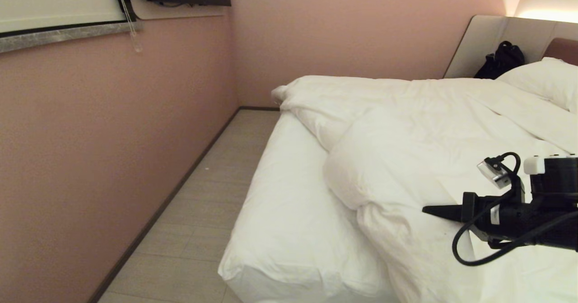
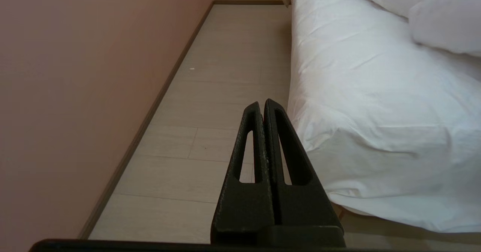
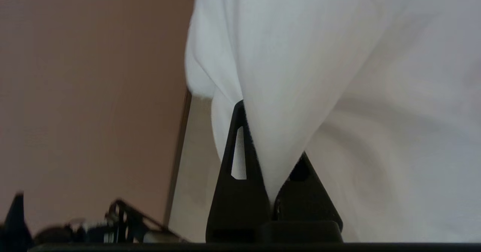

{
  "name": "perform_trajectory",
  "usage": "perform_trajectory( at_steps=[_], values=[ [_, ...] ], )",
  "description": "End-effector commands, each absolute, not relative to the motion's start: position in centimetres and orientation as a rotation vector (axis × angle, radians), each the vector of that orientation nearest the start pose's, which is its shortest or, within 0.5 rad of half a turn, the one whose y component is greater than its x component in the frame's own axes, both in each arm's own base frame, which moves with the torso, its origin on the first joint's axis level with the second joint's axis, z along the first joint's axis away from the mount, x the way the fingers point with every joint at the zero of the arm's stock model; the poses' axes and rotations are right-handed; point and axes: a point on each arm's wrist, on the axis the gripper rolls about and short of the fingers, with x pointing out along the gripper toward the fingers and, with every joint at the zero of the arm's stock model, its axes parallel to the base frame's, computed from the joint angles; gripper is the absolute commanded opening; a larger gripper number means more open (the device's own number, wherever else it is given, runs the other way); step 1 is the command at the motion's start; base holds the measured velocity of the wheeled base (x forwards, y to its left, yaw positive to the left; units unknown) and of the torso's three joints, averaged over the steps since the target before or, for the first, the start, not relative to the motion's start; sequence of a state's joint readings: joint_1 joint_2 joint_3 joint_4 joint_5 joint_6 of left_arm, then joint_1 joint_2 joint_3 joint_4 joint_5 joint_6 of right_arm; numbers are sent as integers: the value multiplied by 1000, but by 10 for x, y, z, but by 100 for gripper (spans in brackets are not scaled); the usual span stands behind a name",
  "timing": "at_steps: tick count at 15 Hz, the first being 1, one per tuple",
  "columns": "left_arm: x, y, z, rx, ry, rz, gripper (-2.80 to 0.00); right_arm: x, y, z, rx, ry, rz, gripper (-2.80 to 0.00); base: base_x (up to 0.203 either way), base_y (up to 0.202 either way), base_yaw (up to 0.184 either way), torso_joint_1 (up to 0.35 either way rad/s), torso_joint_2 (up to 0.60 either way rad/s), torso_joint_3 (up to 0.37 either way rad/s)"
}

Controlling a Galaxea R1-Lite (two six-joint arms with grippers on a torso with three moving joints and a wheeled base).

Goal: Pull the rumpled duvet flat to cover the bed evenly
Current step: Flatten the corners of the folded blanket

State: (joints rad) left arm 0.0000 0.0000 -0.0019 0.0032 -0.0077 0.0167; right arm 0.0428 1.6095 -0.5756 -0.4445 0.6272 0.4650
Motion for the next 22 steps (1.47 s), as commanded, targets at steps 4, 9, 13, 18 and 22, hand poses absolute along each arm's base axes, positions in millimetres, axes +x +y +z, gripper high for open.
perform_trajectory(
  at_steps=[4, 9, 13, 18, 22],
  values=[
    [-23, 0, 76, 17, 0, -8, -280, 217, 55, 126, 439, 753, 685, -280, 0, 0, 0, 0, 0, 0],
    [-23, 0, 76, 17, 1, -8, -280, 198, 67, 104, 260, 793, 800, -280, 0, 0, 0, 0, 0, 0],
    [-23, 0, 76, 17, 0, -8, -280, 194, 72, 92, 212, 835, 827, -280, 0, 0, 0, 0, 0, 0],
    [-23, 0, 76, 17, 1, -8, -280, 201, 76, 81, 163, 875, 763, 0, 0, 0, 0, 0, 0, 0],
    [-23, 0, 76, 17, 1, -8, -280, 201, 74, 102, 146, 776, 704, 0, 0, 0, 0, 0, 0, 0]
  ],
)
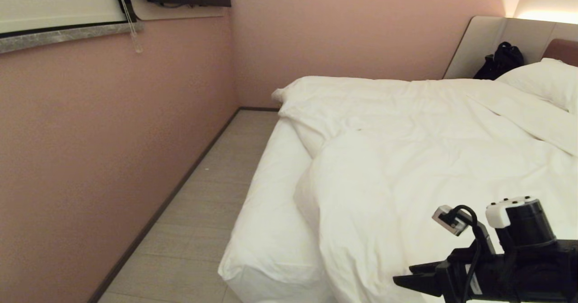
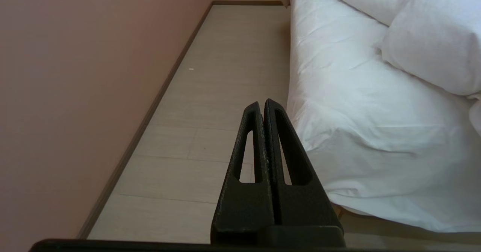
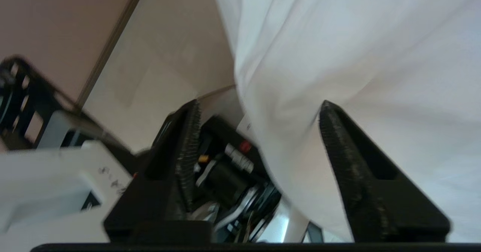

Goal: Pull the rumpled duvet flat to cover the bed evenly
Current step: Flatten the corners of the folded blanket

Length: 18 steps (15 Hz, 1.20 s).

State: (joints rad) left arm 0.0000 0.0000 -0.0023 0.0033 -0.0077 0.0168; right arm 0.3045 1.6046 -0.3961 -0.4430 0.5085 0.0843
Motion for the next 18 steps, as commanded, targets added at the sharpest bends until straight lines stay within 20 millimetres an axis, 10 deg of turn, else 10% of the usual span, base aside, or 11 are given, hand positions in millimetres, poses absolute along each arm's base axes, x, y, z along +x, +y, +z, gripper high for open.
perform_trajectory(
  at_steps=[1, 5, 6, 11, 18],
  values=[
    [-23, 0, 76, 17, 1, -8, -280, 202, 73, 112, 159, 733, 665, 0, 0, 0, 0, 0, 0, 0],
    [-23, 0, 76, 17, 1, -8, -280, 213, 63, 172, 301, 518, 476, 0, 0, 0, 0, 0, 0, 0],
    [-23, 0, 76, 17, 0, -8, -280, 213, 61, 180, 310, 508, 460, -280, 0, 0, 0, 0, 0, 0],
    [-23, 0, 76, 17, 1, -8, -280, 249, 69, 219, 420, 511, 431, -280, 0, 0, 0, 0, 0, 0],
    [-23, 0, 76, 17, 1, -8, -280, 324, 105, 190, 466, 700, 318, -280, 0, 0, 0, 0, 0, 0]
  ],
)
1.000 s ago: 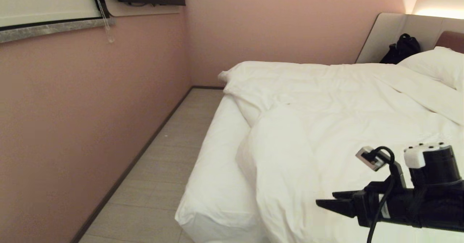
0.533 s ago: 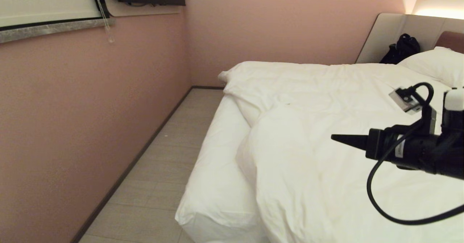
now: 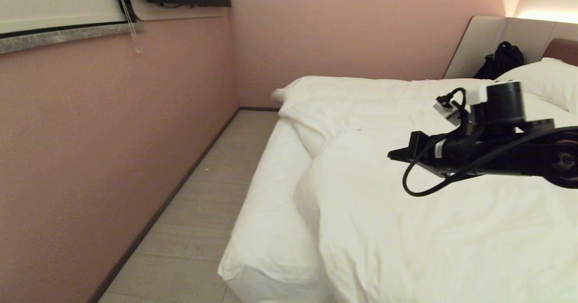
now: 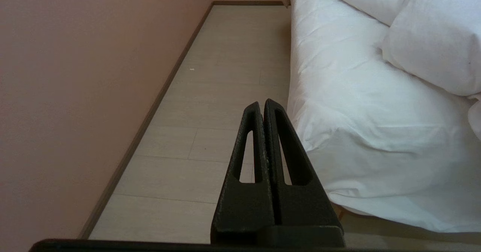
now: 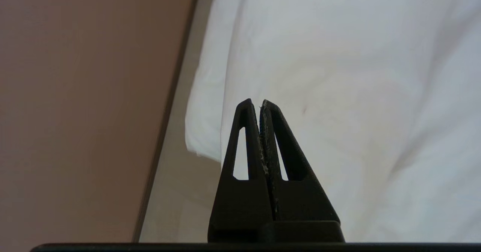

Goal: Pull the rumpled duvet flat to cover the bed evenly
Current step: Flatten the corners of the folded blanket

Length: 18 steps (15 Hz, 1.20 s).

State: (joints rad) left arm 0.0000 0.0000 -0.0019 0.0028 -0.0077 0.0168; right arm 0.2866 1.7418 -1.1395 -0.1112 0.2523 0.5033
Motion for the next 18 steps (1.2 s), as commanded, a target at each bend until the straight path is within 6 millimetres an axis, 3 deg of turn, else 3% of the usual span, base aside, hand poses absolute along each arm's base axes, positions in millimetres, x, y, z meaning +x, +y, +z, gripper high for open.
perform_trajectory(
  at_steps=[1, 9, 15, 18],
  values=[
    [-23, 0, 76, 17, 1, -8, -280, 329, 111, 184, 454, 713, 314, -280, 0, 0, 0, 0, 0, 0],
    [-23, 0, 76, 17, 1, -8, -280, 345, 148, 129, 315, 834, 322, -280, 0, 0, 0, 0, 0, 0],
    [-23, 0, 76, 17, 1, -8, -280, 365, 143, 91, 249, 878, 308, -280, 0, 0, 0, 0, 0, 0],
    [-23, 0, 76, 17, 0, -8, -280, 379, 142, 85, 256, 808, 324, -280, 0, 0, 0, 0, 0, 0]
  ],
)
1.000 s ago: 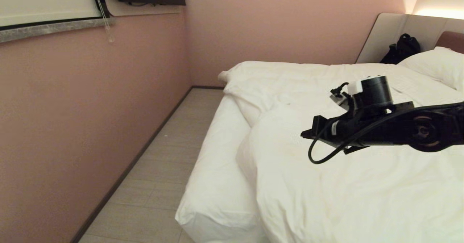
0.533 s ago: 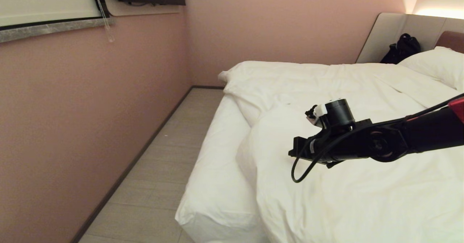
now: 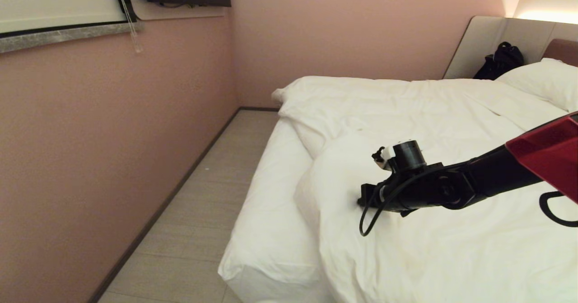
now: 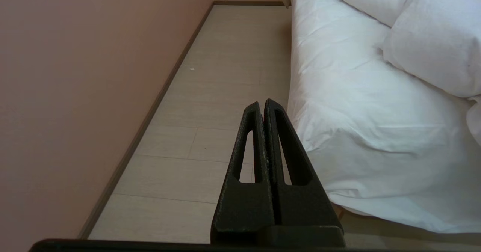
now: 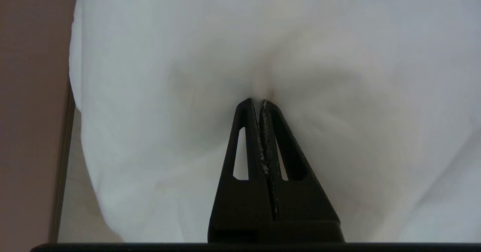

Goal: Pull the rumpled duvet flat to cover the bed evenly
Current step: Flatten the corners of the folded blanket

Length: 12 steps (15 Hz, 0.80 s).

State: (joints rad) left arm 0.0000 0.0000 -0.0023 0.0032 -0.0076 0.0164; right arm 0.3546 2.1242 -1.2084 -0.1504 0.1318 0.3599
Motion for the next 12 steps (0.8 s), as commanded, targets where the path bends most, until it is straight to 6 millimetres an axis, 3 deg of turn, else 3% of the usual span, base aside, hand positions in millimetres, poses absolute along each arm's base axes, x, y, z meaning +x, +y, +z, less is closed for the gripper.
perform_trajectory(
  at_steps=[1, 4, 8, 10, 11, 12],
  values=[
    [-23, 0, 76, 17, 1, -8, -280, 386, 140, 81, 257, 805, 317, -280, 0, 0, 0, 0, 0, 0],
    [-23, 0, 76, 17, 1, -8, -280, 403, 129, 77, 277, 790, 283, -280, 0, 0, 0, 0, 0, 0],
    [-23, 0, 76, 17, 1, -8, -280, 397, 126, 85, 283, 780, 272, -280, 0, 0, 0, 0, 0, 0],
    [-23, 0, 76, 17, 1, -8, -280, 386, 124, 112, 289, 729, 286, -280, 0, 0, 0, 0, 0, 0],
    [-23, 0, 76, 17, 1, -8, -280, 380, 123, 123, 287, 719, 282, 0, 0, 0, 0, 0, 0, 0],
    [-23, 0, 76, 17, 0, -8, -280, 376, 122, 131, 278, 731, 260, 0, 0, 0, 0, 0, 0, 0]
  ],
)
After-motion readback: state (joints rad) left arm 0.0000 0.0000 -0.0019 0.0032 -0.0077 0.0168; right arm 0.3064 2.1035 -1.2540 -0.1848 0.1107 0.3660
